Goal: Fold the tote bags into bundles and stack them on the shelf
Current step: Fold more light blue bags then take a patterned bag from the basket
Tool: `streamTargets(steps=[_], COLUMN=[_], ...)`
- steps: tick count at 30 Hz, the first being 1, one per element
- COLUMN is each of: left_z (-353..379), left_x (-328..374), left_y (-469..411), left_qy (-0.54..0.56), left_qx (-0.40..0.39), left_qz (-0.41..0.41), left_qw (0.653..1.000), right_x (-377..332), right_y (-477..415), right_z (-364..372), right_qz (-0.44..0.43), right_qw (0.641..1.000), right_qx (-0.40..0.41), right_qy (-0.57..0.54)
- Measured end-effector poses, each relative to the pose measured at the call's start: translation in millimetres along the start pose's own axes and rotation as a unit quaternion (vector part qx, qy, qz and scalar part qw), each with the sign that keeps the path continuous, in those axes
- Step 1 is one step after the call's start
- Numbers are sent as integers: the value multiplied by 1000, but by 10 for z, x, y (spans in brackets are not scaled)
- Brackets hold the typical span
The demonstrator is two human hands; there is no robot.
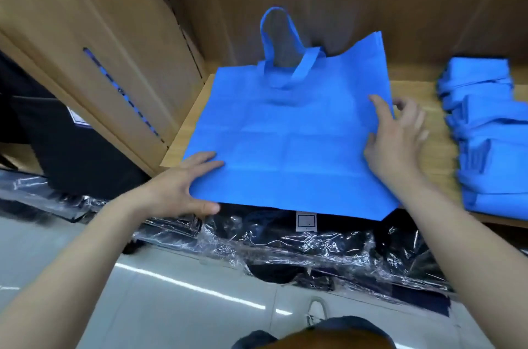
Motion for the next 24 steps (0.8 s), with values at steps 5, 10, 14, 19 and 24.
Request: streamTargets(steps=[5,10,14,19,24], left_z=[-31,-141,-223,-215,-149], left_x=[-180,-202,-211,-238,-218], left_y=[-29,-146,-195,-253,-287], left_qy=[-67,-35,16,162,62], left_qx=[112,222,232,215,274], left_qz=[44,82,38,-38,-34], left_qw=[991,971,972,962,959], right_x=[-71,-64,-21,-91,-207], right_y=[213,577,707,758,879], right_z=[-202,-453,-579,-719,-549], right_qz=[-173,-185,-141,-15,137], right_qw=[984,914,858,879,933], right_qx=[-42,-300,-414,-372,-78], right_qy=[24,-203,-268,-299,-325])
Point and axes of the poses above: each hand's wrist, its own y-axis away from the middle knuckle, its own z-axis out of the palm, x = y × z, the point moved 1 cm from there along -y, towards the middle knuckle, and after that the axes turned 12 degrees about -z, right-handed, at the moved point
